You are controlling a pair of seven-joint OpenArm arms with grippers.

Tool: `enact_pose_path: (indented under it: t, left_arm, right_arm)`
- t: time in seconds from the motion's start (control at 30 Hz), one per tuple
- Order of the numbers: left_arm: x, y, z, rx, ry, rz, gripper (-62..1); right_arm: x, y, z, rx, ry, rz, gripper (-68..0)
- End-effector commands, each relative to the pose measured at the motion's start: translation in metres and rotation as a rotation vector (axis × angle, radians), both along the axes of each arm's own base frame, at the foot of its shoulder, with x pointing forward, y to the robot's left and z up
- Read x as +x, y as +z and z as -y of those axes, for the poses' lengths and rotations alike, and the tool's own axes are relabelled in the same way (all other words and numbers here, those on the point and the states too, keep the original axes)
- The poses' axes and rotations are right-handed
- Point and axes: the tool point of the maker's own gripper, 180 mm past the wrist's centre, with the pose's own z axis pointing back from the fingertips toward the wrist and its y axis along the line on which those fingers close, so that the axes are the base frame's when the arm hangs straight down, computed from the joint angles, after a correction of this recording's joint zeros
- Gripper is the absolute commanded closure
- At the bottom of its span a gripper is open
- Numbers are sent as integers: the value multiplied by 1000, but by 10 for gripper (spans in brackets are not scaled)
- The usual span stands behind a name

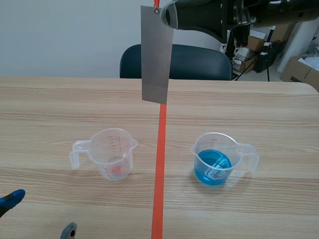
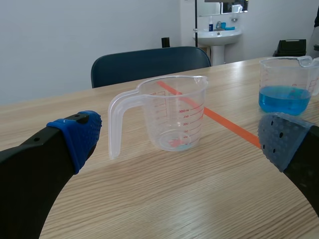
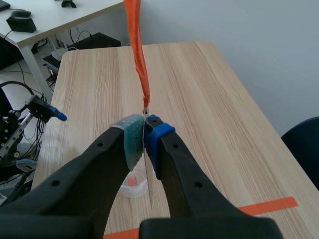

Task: Do the redox reaction experiment. move the plate over the blue solution

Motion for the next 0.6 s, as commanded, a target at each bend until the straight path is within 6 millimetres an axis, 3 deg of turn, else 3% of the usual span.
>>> enact_pose_path:
  t: [0.0, 0.3, 0.57]
  left_arm:
    - [-3, 8, -2, -20, -4, 40, -623]
    - [-3, 8, -2, -20, -4, 40, -623]
    - [-3, 8, -2, -20, -4, 40, -623]
  right_arm:
    - [2, 18, 6, 26, -2, 38, -6]
    - [10, 24, 47, 8, -93, 63, -6]
    - [12, 25, 68, -14, -140, 69, -6]
